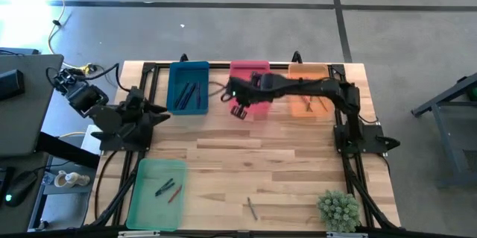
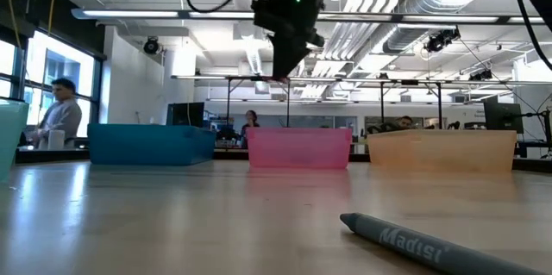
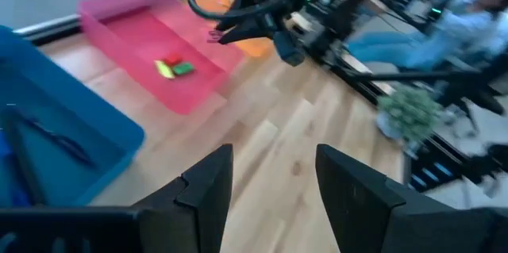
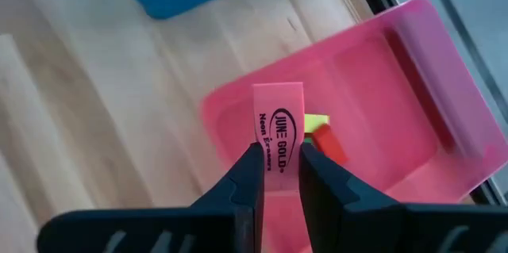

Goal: Sort crayons/erasers/pens/pencils in bins
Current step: Put the pink eraser into the pink bin

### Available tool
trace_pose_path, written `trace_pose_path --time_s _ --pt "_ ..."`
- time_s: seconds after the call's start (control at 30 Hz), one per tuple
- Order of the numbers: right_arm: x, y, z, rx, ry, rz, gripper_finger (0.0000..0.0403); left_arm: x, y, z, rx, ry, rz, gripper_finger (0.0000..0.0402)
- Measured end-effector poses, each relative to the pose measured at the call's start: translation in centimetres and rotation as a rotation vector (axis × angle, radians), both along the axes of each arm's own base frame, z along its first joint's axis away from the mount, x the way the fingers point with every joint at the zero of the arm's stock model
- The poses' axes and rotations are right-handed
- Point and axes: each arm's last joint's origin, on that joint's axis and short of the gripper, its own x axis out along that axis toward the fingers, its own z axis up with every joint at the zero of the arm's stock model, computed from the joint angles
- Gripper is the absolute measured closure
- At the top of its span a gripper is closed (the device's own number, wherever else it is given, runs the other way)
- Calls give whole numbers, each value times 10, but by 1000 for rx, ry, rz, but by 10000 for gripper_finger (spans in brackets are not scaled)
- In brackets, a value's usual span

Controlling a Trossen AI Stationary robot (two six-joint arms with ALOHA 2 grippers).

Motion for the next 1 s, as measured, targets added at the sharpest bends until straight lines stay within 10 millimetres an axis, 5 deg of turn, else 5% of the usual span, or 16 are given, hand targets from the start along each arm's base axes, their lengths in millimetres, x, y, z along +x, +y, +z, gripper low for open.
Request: trace_pose_path --time_s 0.47,1.0 --pt "-18 -98 -30 153 97 -11 359 31 15 -8 32 107 242 232" --pt "-17 -123 -71 192 211 47 359 75 34 -31 68 307 420 232"
